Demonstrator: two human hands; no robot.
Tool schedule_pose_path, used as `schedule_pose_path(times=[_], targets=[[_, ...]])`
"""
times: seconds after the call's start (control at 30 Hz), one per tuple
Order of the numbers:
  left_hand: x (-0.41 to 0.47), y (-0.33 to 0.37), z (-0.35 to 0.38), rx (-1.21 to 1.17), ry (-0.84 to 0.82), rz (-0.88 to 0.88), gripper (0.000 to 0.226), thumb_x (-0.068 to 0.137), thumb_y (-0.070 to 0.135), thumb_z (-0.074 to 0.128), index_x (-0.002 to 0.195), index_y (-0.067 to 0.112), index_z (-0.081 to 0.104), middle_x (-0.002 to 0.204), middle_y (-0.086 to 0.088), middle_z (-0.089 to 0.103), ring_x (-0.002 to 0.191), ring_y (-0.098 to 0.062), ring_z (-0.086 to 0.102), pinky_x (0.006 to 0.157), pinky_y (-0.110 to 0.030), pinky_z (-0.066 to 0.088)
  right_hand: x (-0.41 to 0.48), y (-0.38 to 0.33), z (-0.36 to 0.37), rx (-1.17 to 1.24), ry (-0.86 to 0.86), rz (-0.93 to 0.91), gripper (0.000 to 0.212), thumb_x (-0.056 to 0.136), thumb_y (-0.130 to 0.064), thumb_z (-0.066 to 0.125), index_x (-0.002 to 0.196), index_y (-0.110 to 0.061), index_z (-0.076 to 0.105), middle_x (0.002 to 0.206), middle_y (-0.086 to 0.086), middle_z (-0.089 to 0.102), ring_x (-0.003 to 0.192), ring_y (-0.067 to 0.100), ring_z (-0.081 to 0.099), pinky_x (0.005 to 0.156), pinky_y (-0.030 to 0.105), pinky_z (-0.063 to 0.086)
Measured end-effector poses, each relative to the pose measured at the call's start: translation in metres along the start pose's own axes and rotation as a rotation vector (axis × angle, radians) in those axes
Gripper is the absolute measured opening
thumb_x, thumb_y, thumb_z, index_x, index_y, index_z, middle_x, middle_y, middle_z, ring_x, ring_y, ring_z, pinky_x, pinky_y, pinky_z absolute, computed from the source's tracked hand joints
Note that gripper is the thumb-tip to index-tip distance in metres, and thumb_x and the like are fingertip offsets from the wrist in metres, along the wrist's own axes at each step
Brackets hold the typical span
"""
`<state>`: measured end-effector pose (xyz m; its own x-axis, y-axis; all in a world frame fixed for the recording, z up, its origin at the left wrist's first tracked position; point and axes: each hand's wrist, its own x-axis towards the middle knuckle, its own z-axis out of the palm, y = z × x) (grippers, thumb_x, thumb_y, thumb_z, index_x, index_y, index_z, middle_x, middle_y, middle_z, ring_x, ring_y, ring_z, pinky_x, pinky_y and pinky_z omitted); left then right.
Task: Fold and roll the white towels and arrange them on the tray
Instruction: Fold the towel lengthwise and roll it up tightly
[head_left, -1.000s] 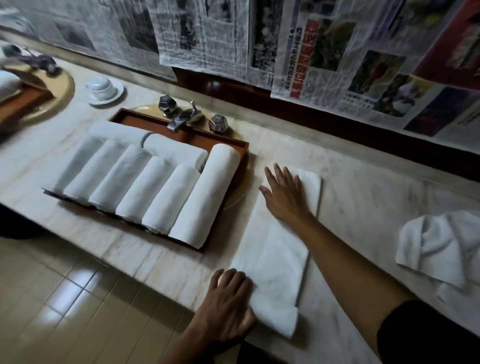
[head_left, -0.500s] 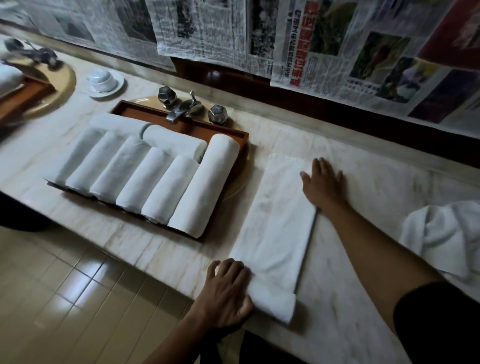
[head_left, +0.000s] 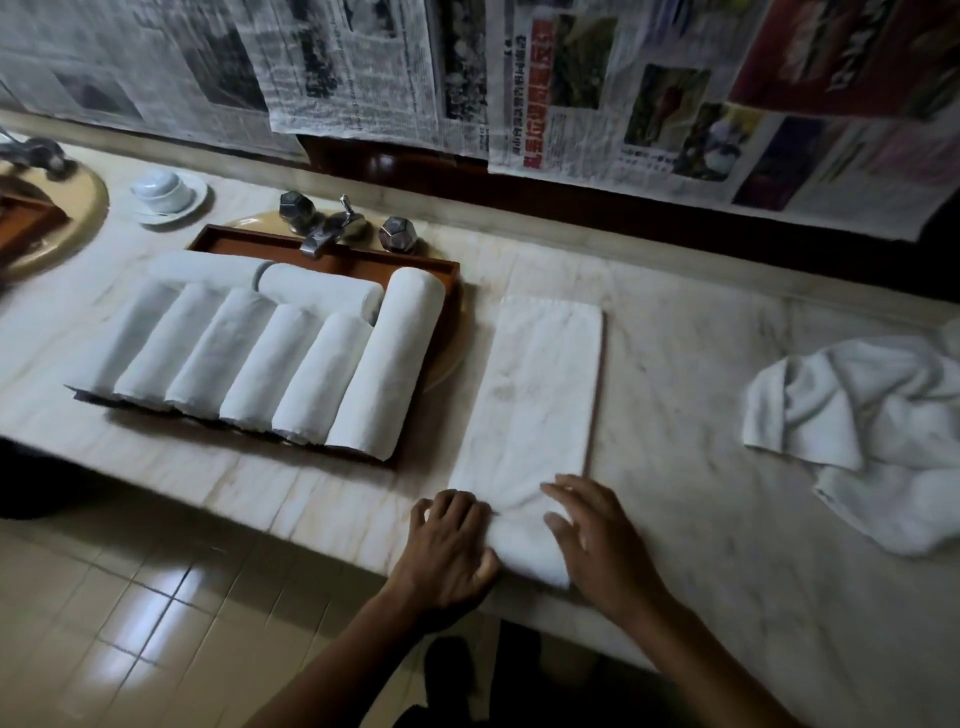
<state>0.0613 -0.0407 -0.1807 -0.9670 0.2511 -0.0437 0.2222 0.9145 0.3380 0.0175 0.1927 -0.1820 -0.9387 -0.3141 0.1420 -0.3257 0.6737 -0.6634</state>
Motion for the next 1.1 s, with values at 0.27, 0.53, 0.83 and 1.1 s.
schedule_pose_path(times=[0.27,0.53,0.83,1.1], targets=[[-0.003,-0.003,-0.006,0.01,-0.039,0.043,0.038,0.09,0.054,0.042,0.112,0.025,0.055,0.107,0.004,0.05,0.105,-0.019,0.048,0.091,-0.045,0.037,-0.058,-0.004,0.032,-0.153,-0.089,-0.118,0.064,0.081,-0.025,0.072,0.144,-0.021,0.057,0.14,0.002,0.059,0.126,0.019,0.055,0.105,0.033,0.049],[-0.033,-0.028,-0.019,-0.11,-0.134,0.166,0.054,0.092,0.059,0.041,0.134,0.026,0.047,0.126,0.01,0.048,0.114,-0.014,0.045,0.1,-0.041,0.035,-0.076,-0.038,0.032,-0.042,-0.161,0.07,0.054,0.091,-0.051,0.062,0.141,-0.032,0.059,0.138,-0.01,0.06,0.127,0.01,0.054,0.108,0.028,0.045],[-0.042,-0.068,-0.031,-0.206,-0.204,0.313,0.052,0.083,0.043,0.07,0.129,0.031,0.048,0.13,0.015,0.044,0.11,-0.012,0.055,0.092,-0.034,0.048,-0.088,-0.054,0.023,-0.024,-0.184,0.26,0.047,0.089,-0.054,0.062,0.13,-0.032,0.061,0.129,-0.01,0.058,0.12,0.012,0.053,0.105,0.031,0.043],[-0.023,-0.076,-0.034,-0.417,-0.282,0.154,0.055,0.082,0.037,0.084,0.131,0.028,0.061,0.119,0.016,0.048,0.099,0.005,0.053,0.082,-0.006,0.042,-0.067,-0.048,0.017,-0.053,-0.205,0.35,0.044,0.097,-0.05,0.052,0.135,-0.033,0.065,0.12,-0.008,0.055,0.119,0.013,0.045,0.105,0.028,0.037]])
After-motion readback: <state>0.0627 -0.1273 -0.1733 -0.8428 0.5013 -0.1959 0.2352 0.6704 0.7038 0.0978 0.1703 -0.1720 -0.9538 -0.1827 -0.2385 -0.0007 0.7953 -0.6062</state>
